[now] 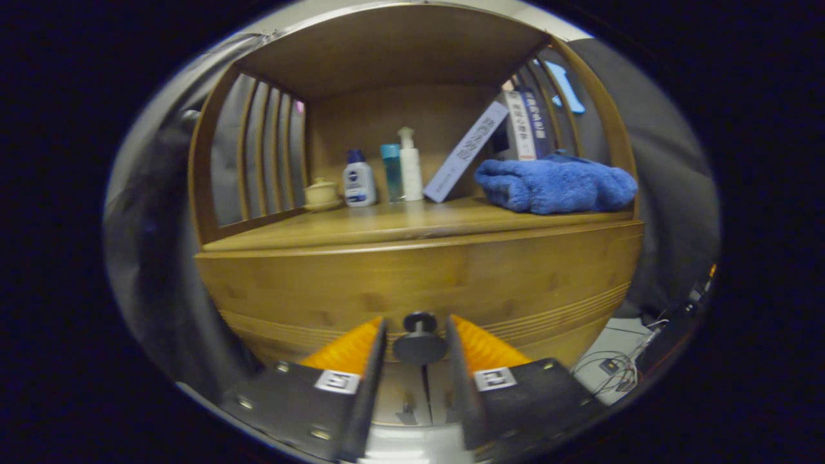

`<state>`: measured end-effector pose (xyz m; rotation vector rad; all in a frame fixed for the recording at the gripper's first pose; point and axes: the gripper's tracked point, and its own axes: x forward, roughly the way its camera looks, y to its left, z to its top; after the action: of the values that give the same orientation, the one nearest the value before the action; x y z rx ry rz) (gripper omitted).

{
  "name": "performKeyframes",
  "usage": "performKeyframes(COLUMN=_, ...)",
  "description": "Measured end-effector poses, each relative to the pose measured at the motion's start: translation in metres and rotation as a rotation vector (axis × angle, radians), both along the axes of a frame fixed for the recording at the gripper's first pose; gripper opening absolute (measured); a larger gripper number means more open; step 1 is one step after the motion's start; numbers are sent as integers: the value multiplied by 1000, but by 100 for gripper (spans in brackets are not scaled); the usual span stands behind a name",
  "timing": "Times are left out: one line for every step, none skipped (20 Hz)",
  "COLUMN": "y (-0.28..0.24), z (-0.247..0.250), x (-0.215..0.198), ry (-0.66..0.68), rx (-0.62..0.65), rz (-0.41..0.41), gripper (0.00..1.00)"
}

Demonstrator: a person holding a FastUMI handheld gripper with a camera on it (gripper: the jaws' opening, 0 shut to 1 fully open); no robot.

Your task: Pull open the drawer, take out the items inside it, and place them on the countertop above the cabinet.

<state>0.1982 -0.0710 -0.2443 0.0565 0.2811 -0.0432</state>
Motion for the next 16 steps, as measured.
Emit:
performKeyframes(y=1, z=-5, x=11, ry=1, rx=-9, rz=5, gripper=40)
performKeyframes(y=2, z=-5, x=15, ry=-16, rx=-15, rz=2, gripper=40)
performKeyframes(y=1, z=-8, x=15, ry=-6, rx=-28, rz=-3, gripper=40)
performKeyframes(y=-1, z=-9, x=18, ry=3, rx=-26, rz=-24, gripper=40)
performKeyframes(y=-1, z=-12, x=23, ry=20, rx=-25, rz=-42, gripper=40)
performKeyframes(y=0, z=-14, x=23, ry=37, rx=-27, rz=-41, gripper=40)
performKeyframes(y=-1, z=-13, x=18, ry=57, rx=-37, rz=-27, gripper=41)
performKeyframes(y=0, z=-13, x=17, ry=50, rx=-12, rz=-25, gripper=41)
performKeyframes(y=4, z=-17, x=22, ry=66, rx=-7, rz=-9, gripper=42)
performKeyframes(y=4, z=-16, x=22, ry=72, rx=-14, rz=10, gripper=41)
performKeyframes(y=3, z=-18, x=22, ry=102, rx=-22, rz=24, gripper=36)
performKeyframes(y=2, z=-19, x=18, ry=130, rx=-5, rz=21, gripper=30)
performKeyframes(y=1, z=-19, x=13, ry=151, rx=-7, rz=23, gripper=25)
performKeyframes(y=-1, z=-19, x=7, ry=156, rx=-18, rz=24, gripper=24)
performKeyframes(y=-1, z=-17, x=1, ry=162, rx=-33, rz=26, gripper=24)
performKeyframes(y=0, z=-16, x=-8, ry=163, rx=-51, rz=28, gripper=24)
